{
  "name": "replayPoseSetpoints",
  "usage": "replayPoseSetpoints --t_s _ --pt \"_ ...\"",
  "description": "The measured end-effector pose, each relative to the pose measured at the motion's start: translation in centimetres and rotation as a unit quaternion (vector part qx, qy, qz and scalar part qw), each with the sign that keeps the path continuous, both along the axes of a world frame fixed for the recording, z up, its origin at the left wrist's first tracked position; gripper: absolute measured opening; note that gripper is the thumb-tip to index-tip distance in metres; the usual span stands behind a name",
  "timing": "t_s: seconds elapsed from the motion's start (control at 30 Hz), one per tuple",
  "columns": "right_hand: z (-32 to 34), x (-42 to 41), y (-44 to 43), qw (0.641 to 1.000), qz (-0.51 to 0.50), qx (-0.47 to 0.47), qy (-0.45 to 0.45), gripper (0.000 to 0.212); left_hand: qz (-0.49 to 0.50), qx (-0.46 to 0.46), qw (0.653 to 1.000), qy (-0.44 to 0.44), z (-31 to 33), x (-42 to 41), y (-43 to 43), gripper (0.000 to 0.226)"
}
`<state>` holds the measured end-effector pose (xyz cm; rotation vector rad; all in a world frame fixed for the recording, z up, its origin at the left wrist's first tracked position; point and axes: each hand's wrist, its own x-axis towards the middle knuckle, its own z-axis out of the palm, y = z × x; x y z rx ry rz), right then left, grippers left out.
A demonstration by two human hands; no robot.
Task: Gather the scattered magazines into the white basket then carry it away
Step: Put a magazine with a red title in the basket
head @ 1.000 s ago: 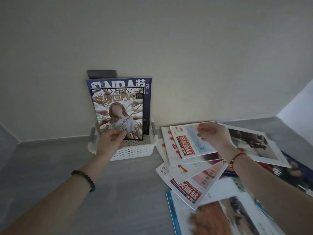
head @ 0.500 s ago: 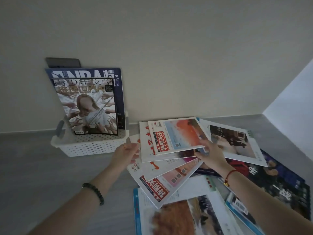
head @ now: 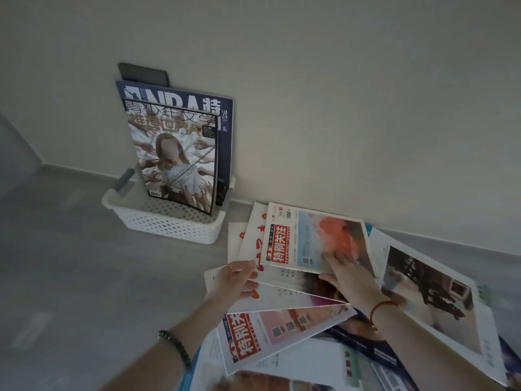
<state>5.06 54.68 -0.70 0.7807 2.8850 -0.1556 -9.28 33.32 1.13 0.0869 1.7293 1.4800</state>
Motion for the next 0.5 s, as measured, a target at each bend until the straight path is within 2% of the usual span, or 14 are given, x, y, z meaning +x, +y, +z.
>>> replayPoseSetpoints --t_s 0.07,0.13,0.2,0.3,0.37,0.43,0.5 --pt "1.1 -0.7 -0.1 0.999 -0.003 0.033 0.024 0.036 -0.001 0.007 1.0 -0.02 0.6 0.8 0.3 0.021" --pt "2.0 -1.3 -0.6 0.997 -0.017 0.015 0.071 0.033 -0.02 0.016 0.999 -0.034 1.2 1.6 0.6 0.036" --pt "3.0 -1.7 -2.3 0.99 -0.033 -0.054 0.124 0.025 -0.048 0.032 0.997 -0.058 1.9 2.5 1.0 0.049" --pt "3.7 -2.2 -6.8 0.963 -0.054 -0.208 0.16 0.022 -0.075 0.071 0.989 -0.11 3.3 4.0 2.1 0.068" --pt "3.7 -2.2 -9.6 0.963 0.016 -0.224 0.147 0.017 -0.038 0.072 0.991 -0.109 3.7 4.4 2.6 0.058" --pt "3.7 -1.8 -11.2 0.956 0.07 -0.25 0.135 0.016 0.023 0.017 0.998 -0.055 3.5 4.1 2.2 0.041" --pt "4.0 -1.2 -11.3 0.945 0.08 -0.279 0.15 0.02 0.04 -0.007 0.999 -0.019 3.1 3.4 0.8 0.038"
